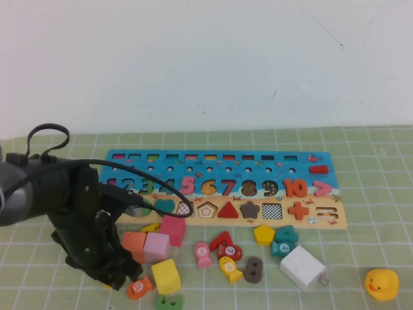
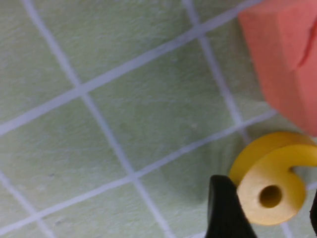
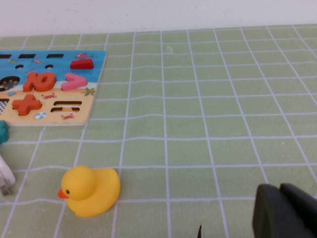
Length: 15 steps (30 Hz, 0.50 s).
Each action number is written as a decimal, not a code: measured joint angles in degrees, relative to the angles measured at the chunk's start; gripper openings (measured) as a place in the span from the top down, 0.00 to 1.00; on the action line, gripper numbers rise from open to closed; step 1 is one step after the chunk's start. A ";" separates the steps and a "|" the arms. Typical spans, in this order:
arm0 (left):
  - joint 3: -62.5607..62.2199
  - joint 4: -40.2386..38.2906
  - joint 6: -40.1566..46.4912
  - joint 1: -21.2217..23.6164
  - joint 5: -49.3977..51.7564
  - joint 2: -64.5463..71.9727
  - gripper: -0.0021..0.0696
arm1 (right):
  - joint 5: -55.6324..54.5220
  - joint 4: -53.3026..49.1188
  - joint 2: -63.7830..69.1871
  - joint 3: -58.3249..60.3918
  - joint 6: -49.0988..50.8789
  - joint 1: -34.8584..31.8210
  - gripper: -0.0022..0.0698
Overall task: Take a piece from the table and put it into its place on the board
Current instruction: Pick up the "number 6"
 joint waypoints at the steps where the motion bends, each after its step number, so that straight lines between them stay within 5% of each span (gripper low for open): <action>1: 0.00 0.45 -0.34 0.00 0.09 0.00 0.50 | 0.00 0.00 0.00 0.00 0.00 0.00 0.97; 7: 0.00 2.05 -1.73 0.00 0.09 0.00 0.51 | 0.00 0.00 0.00 0.00 0.00 0.00 0.97; 11: 0.00 2.09 -1.73 0.00 -0.14 0.00 0.63 | 0.00 0.00 0.00 0.00 0.00 0.00 0.97; 15: 0.00 1.88 -1.73 0.00 -0.14 0.00 0.64 | 0.00 0.00 0.00 0.00 0.00 0.00 0.97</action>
